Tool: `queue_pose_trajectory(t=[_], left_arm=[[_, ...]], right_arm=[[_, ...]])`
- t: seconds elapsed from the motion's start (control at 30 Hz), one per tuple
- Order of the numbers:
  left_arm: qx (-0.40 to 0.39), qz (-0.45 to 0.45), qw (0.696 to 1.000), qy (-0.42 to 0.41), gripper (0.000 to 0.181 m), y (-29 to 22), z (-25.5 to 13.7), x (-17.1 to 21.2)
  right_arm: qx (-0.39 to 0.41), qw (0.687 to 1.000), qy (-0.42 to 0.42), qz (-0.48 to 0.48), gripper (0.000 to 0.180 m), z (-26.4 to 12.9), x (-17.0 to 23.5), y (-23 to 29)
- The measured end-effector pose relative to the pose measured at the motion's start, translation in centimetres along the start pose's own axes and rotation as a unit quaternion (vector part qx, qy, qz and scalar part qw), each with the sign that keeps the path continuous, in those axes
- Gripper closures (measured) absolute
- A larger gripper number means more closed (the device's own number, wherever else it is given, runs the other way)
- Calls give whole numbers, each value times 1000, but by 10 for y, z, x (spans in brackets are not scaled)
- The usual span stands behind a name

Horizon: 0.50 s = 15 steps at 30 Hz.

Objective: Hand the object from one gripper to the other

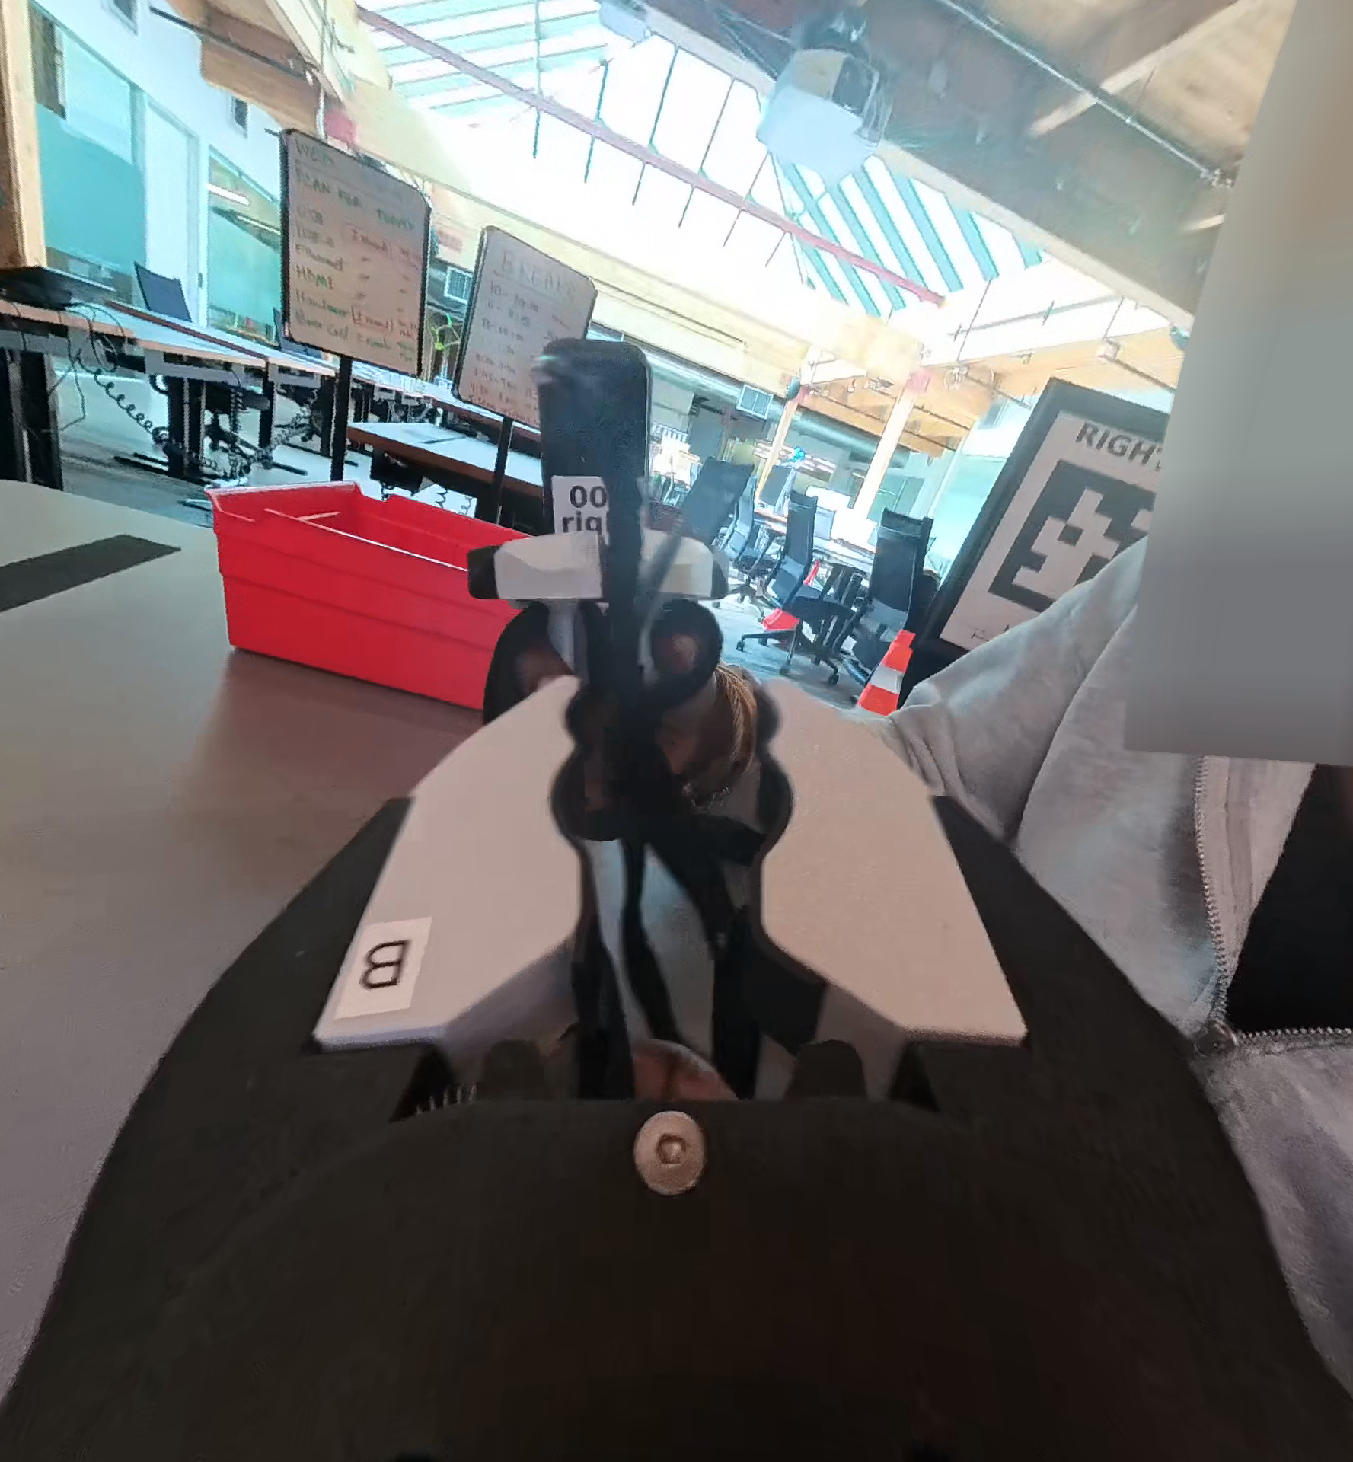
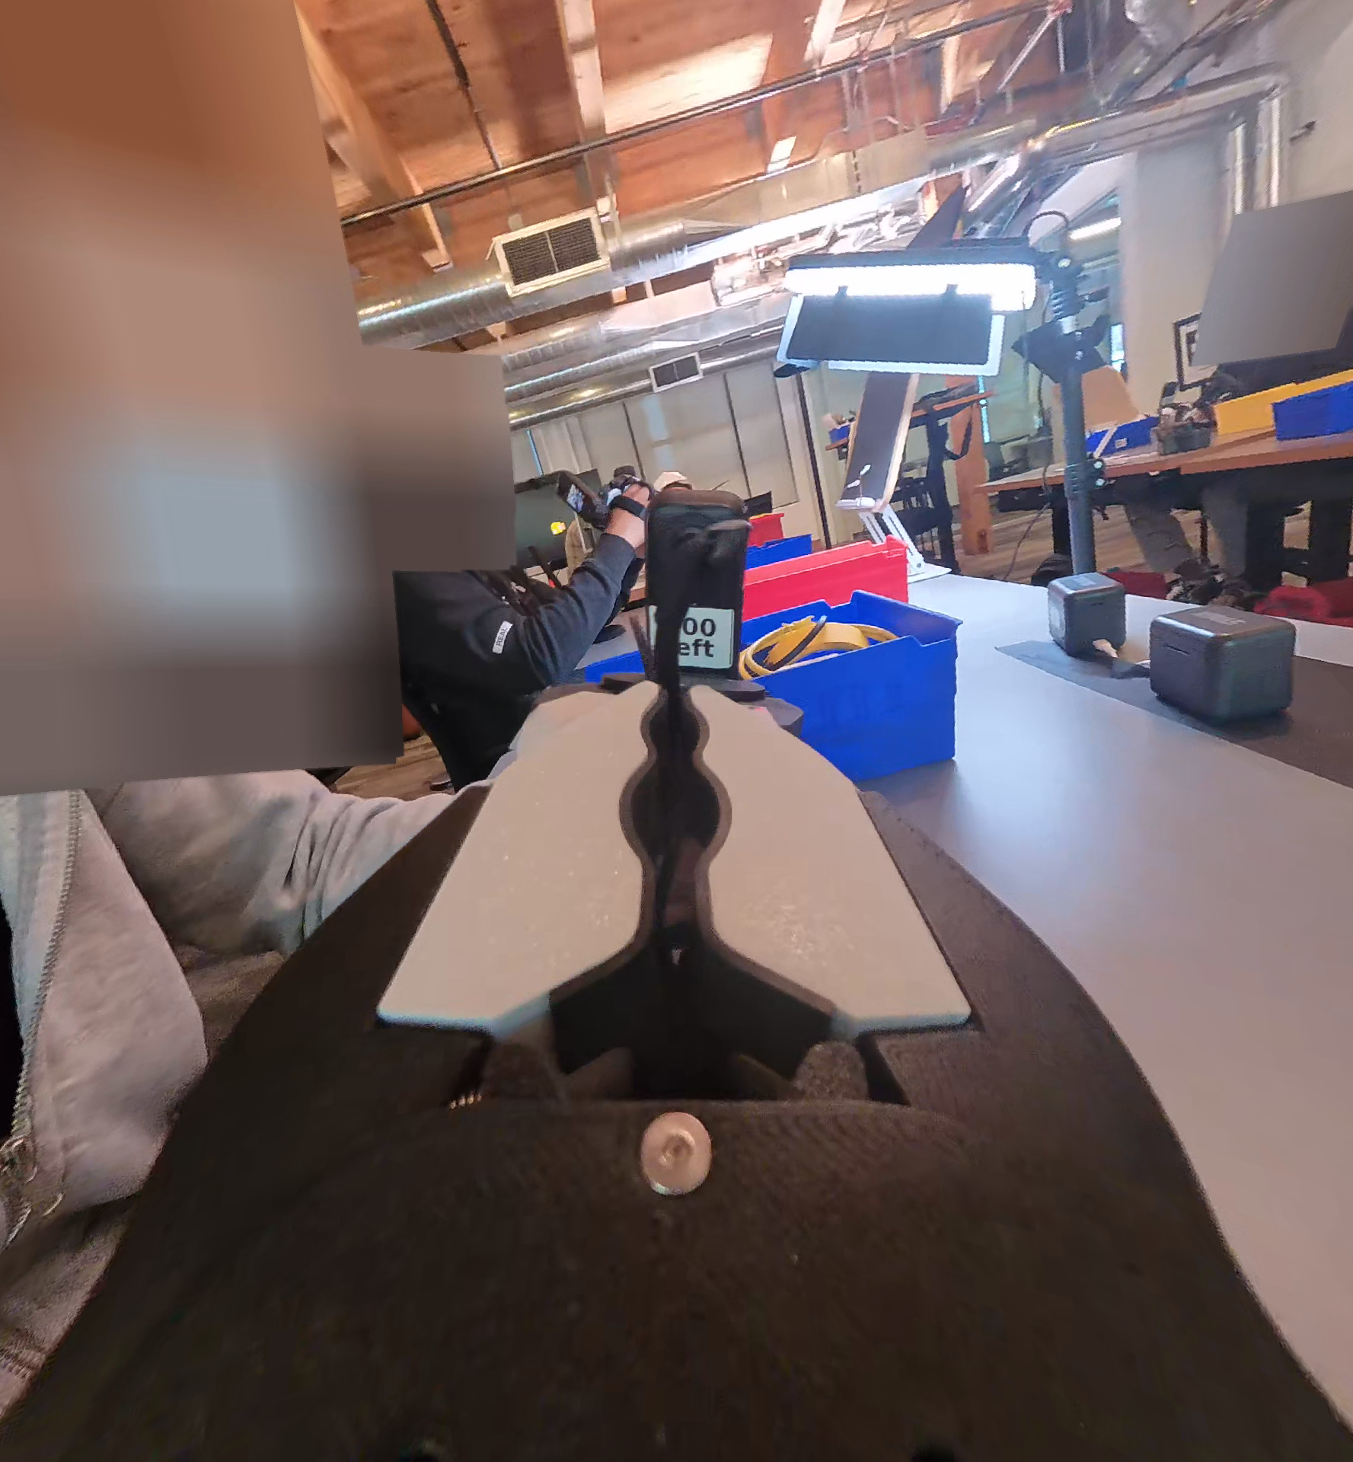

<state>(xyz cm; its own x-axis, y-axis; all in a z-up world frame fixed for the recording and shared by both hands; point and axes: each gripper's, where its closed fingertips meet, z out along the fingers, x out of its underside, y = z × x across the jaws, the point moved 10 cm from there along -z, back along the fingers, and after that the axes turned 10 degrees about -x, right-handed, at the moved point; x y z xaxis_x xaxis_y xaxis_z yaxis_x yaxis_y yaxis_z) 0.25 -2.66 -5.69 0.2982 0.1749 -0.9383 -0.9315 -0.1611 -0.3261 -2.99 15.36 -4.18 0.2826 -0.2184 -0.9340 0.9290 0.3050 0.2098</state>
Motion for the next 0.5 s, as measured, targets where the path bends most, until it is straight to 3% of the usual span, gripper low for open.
queue_pose_trajectory(t=[0.07,0.13,0.27,0.33,0.43,0.5], left_arm=[[-15,1,1000,-11,174,2,0,0],[-30,-7,999,-11,176,5,-1,0],[-31,-43,996,-67,177,9,-10,-7],[-41,-56,995,-76,176,12,-13,-9],[-47,-71,994,-66,175,15,-12,-6],[-42,-93,992,-71,173,16,-10,-6]], right_arm=[[0,1000,-2,1,177,0,0,0],[3,1000,-8,14,176,0,1,-2],[-10,996,28,84,145,1,11,-12],[-33,992,56,111,150,4,19,-15],[-44,991,70,101,171,11,24,-12],[-35,992,78,91,174,11,24,-11]])
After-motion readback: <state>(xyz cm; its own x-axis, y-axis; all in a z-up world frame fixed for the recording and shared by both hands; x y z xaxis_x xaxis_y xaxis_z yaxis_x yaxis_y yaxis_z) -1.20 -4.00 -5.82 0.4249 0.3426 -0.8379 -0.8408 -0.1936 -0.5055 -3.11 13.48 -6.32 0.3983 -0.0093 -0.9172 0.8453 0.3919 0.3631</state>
